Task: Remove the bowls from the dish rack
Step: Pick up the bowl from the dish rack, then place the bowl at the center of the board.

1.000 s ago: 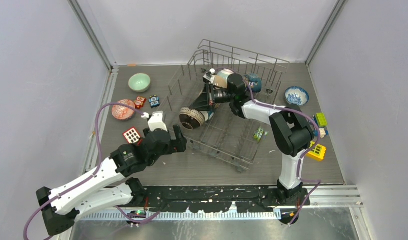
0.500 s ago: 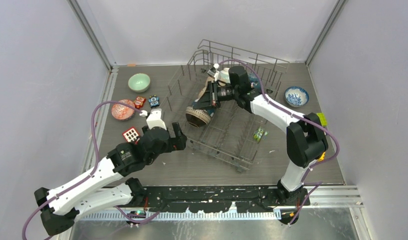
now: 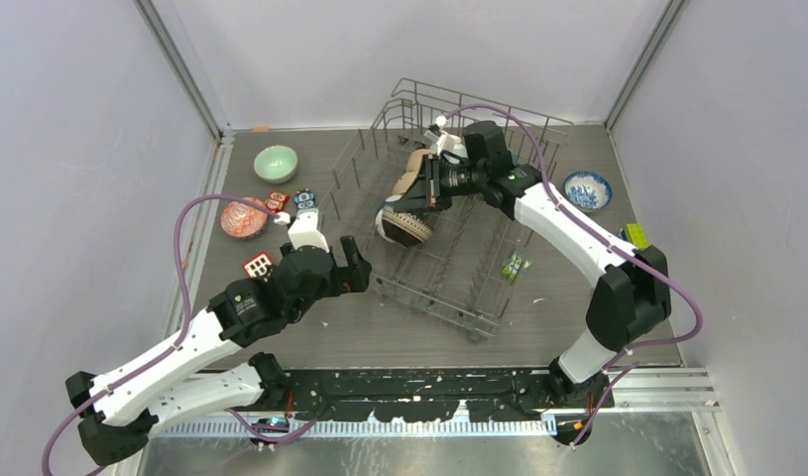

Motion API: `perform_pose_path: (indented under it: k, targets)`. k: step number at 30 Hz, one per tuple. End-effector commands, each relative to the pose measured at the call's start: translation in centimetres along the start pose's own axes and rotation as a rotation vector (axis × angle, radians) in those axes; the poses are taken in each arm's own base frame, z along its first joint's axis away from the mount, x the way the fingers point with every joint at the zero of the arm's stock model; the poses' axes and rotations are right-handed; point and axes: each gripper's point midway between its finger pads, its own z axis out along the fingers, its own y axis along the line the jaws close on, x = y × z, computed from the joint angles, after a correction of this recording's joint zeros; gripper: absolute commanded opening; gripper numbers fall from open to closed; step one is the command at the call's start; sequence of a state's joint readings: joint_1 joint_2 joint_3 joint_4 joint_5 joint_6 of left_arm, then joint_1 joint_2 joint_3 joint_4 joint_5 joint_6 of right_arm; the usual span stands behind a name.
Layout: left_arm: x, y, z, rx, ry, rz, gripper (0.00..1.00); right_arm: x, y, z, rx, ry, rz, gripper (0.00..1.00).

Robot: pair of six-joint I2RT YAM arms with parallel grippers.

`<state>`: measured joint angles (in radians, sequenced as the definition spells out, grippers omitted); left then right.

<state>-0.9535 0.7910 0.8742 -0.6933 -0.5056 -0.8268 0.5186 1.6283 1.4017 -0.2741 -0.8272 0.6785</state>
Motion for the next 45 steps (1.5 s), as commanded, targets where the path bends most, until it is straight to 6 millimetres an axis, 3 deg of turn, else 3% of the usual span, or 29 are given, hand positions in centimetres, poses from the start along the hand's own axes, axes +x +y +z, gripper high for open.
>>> perform_pose_path:
  k: [1,9,19,31,38,45]
  targets:
    - [-2.4,-0.9,-0.4,0.011,-0.061,-0.01,0.98,-1.9,3.1,-3.1,0.067,-0.104,-0.16,0.01]
    - [-2.2,-1.8,0.2,0.03,-0.044,-0.011,0.98,-1.9,1.5,-4.6,0.213,-0.152,-0.206,0.01]
    - [-3.0,-2.8,0.4,0.039,-0.05,0.006,0.99,0.3,0.3,-5.8,0.462,-0.137,-0.42,0.01]
    - [-6.2,-4.3,0.1,0.07,-0.108,0.009,0.99,1.3,2.5,-9.0,0.594,-0.171,-0.588,0.01]
    - [-5.4,-5.4,1.0,0.092,-0.06,0.003,0.99,0.9,1.8,-8.9,0.625,-0.187,-0.594,0.01]
    - [-5.9,-6.2,1.7,0.124,-0.036,-0.029,1.0,1.1,1.7,-9.2,0.651,-0.206,-0.652,0.01]
